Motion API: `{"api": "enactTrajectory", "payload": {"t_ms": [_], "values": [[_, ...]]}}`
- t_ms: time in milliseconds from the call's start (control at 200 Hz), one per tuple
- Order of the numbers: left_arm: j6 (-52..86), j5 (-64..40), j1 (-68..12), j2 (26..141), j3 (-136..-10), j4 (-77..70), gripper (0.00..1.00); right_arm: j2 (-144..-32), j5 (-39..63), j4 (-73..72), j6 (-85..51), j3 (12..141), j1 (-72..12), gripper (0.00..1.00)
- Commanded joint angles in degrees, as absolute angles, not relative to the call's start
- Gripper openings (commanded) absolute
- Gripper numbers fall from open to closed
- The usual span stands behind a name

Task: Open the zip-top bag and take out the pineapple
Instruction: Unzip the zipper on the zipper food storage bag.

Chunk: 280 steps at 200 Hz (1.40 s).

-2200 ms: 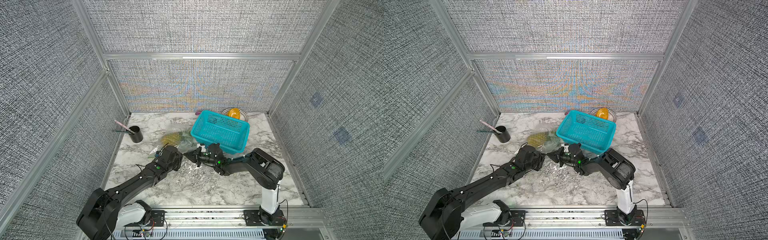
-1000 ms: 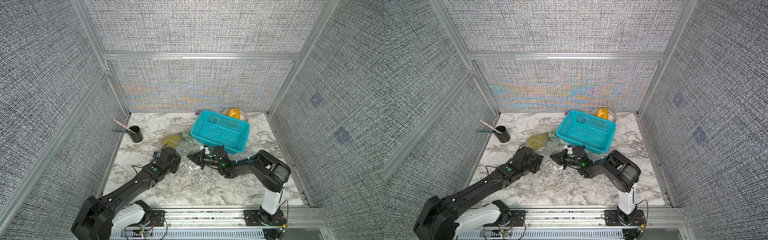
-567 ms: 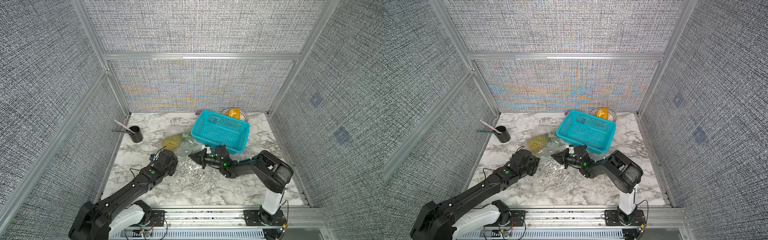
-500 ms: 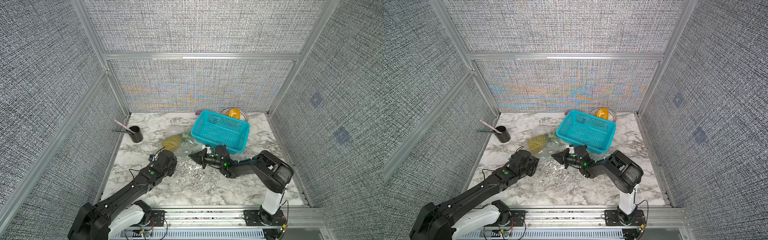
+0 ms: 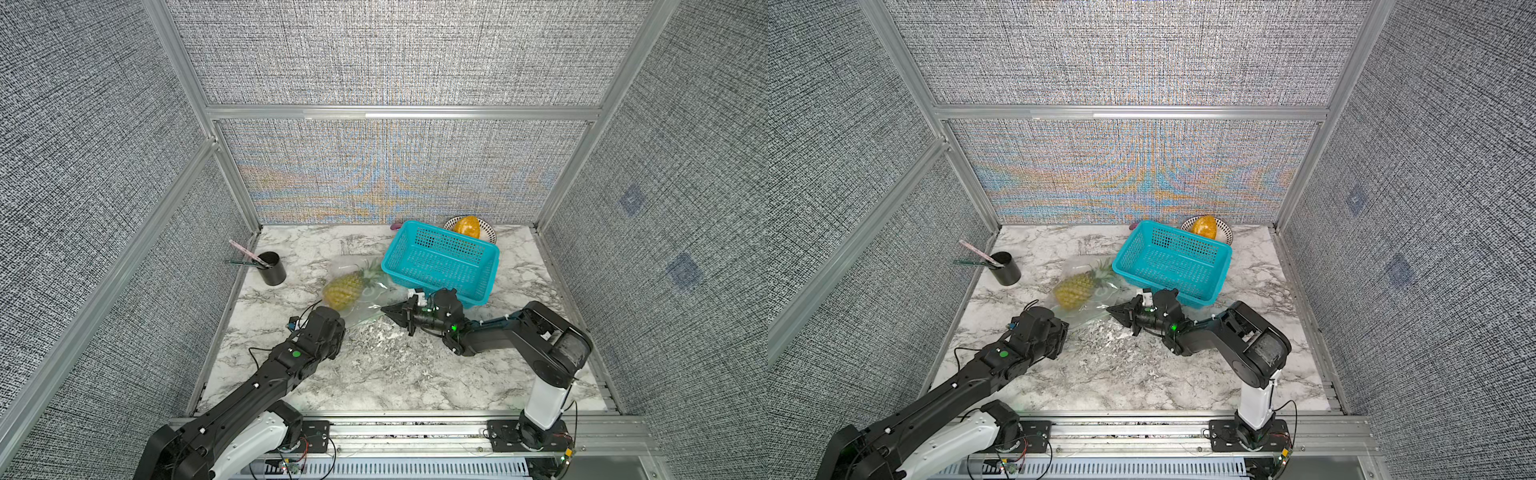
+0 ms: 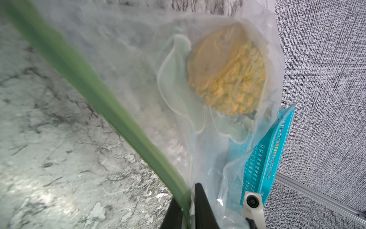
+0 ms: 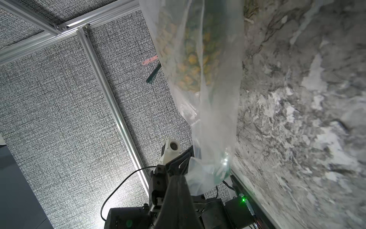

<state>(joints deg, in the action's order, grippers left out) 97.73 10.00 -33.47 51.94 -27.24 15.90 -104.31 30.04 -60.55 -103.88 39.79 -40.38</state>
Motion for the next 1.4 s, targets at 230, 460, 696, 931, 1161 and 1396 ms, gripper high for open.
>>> {"api": "enactTrajectory", "payload": {"t_ms": [230,460,696,931,1161,1396], "values": [[98.75,14.56,-31.83,43.12,-24.02,27.75,0.14,-103.71,28.46,-61.31,-103.00,39.51,-38.98,0.00],[99.89,16.24,-31.50,34.14,-20.79,33.14,0.14,-103.88,28.78,-61.01,-102.62,39.70,-38.75,0.00],[100.18,15.48,-31.48,30.49,-19.47,34.42,0.28,-104.22,29.11,-60.13,-102.00,40.48,-38.71,0.00],[87.94,11.44,-31.38,45.66,-31.63,32.21,0.59,-104.58,29.62,-59.18,-101.52,41.22,-38.94,0.00],[70.96,5.73,-31.38,60.40,-52.18,40.89,0.64,-105.67,30.82,-57.49,-100.15,42.51,-38.88,0.00],[60.93,-3.60,-31.38,70.61,-63.82,46.10,0.65,-105.93,32.80,-54.10,-96.86,43.41,-37.34,0.00]]}}
